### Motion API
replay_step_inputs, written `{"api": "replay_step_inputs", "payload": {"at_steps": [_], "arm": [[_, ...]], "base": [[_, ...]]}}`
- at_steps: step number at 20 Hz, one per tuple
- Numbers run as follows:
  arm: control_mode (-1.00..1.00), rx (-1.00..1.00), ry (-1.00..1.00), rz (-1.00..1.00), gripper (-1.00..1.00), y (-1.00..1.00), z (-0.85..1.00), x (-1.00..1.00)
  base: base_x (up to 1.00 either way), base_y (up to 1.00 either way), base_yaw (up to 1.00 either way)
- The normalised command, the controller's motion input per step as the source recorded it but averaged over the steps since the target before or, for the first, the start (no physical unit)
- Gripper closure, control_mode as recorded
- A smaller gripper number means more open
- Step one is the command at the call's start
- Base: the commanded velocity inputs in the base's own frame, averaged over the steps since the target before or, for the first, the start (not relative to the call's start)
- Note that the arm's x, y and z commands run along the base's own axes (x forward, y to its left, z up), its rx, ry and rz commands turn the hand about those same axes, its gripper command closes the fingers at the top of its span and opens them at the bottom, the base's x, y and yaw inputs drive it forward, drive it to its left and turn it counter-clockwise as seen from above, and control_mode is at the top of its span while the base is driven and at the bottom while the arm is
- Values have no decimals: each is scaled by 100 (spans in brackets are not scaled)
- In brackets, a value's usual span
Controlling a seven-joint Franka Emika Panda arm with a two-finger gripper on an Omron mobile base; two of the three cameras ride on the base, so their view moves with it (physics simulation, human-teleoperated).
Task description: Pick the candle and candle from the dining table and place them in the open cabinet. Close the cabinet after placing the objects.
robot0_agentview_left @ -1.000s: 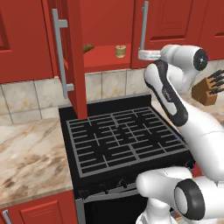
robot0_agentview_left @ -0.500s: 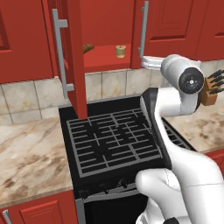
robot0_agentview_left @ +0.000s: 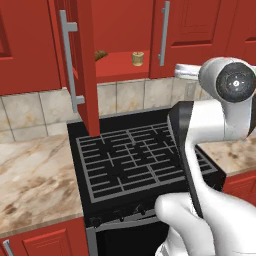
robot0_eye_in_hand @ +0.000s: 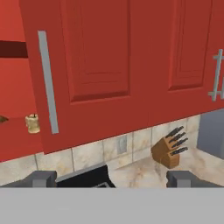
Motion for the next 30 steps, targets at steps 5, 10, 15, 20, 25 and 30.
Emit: {"api": "replay_step_inputs", "payload": {"at_steps": [5, 10, 15, 20, 25, 30], "arm": [[-100, 0, 24, -4, -100, -11, 32, -100], [-100, 0, 4, -5, -100, 0, -2, -100], [-100, 0, 0, -1, -100, 13, -24, -100], [-100, 0, 1, 18, -100, 50, -37, -71], [-100, 0, -5, 5, -100, 87, 0, -12], [-100, -1, -28, -13, -100, 98, -11, 7]], "base": [[0, 0, 0], [0, 0, 0], [0, 0, 0], [0, 0, 0], [0, 0, 0], [0, 0, 0]]}}
